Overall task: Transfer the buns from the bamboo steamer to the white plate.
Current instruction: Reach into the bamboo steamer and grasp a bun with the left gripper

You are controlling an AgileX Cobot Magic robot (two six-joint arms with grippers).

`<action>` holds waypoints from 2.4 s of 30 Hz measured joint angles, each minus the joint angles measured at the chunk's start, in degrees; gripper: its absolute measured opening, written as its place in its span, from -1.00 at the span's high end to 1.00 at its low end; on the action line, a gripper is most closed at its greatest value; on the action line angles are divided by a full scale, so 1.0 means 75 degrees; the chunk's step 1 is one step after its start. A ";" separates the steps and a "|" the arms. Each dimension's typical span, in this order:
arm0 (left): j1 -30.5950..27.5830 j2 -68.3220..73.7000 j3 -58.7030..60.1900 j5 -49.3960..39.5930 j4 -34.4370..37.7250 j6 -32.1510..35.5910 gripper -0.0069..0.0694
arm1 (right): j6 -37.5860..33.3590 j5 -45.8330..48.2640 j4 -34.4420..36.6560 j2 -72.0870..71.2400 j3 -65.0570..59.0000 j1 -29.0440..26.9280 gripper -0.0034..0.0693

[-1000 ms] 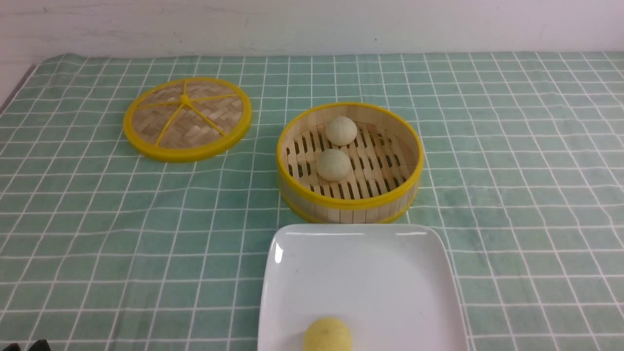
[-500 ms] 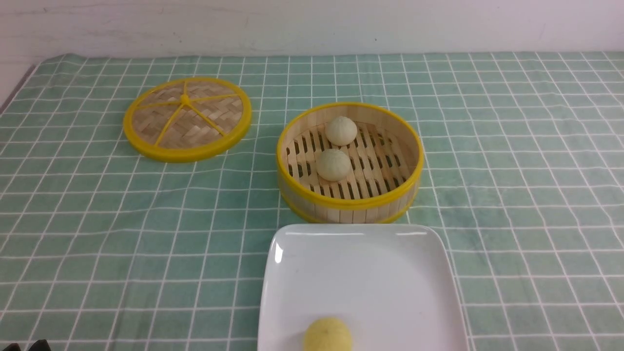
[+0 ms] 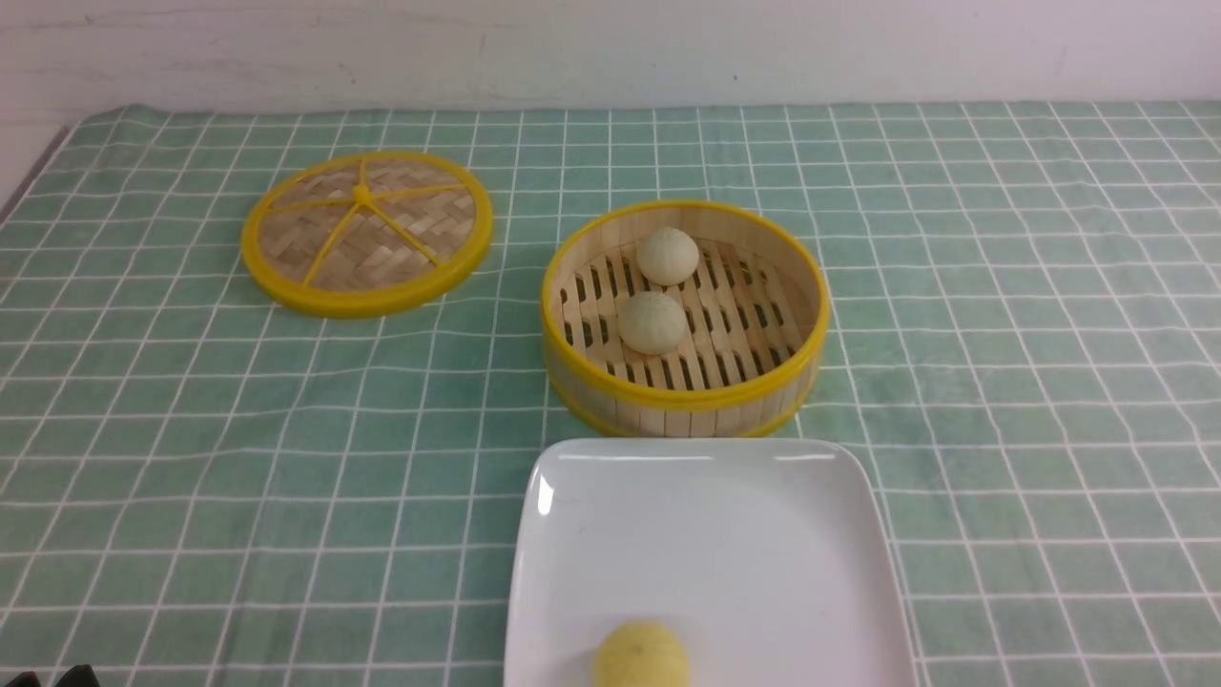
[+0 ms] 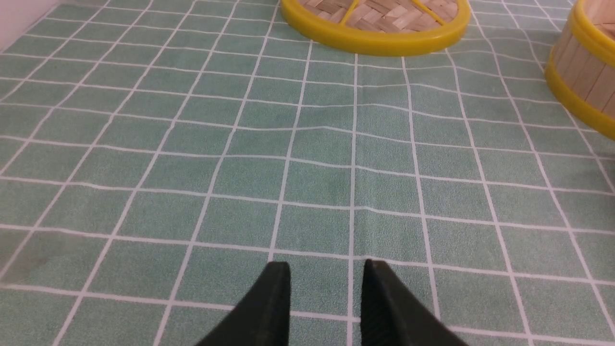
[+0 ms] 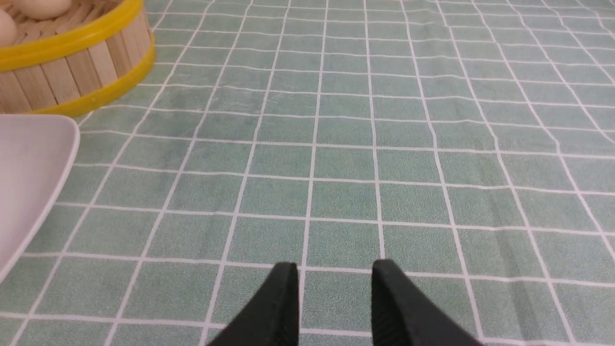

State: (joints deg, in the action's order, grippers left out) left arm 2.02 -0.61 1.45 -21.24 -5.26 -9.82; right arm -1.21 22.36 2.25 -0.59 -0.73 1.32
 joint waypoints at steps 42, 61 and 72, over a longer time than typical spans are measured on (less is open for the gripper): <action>0.0000 0.5047 -0.4042 -0.1841 0.4959 0.0301 0.81 | 0.0000 0.0000 0.0000 0.0000 0.0000 0.0000 0.25; 0.2294 1.2091 -0.9519 -0.3870 0.5131 0.2660 0.75 | 0.0000 0.0000 0.0000 0.0000 0.0000 0.0000 0.25; 0.2438 1.5331 -1.3578 -0.5334 0.4465 0.2037 0.02 | 0.0000 0.0000 0.0000 0.0000 0.0000 0.0000 0.25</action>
State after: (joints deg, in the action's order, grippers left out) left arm 20.31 114.37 -100.39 -61.25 28.22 5.46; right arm -1.21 22.36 2.25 -0.59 -0.73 1.32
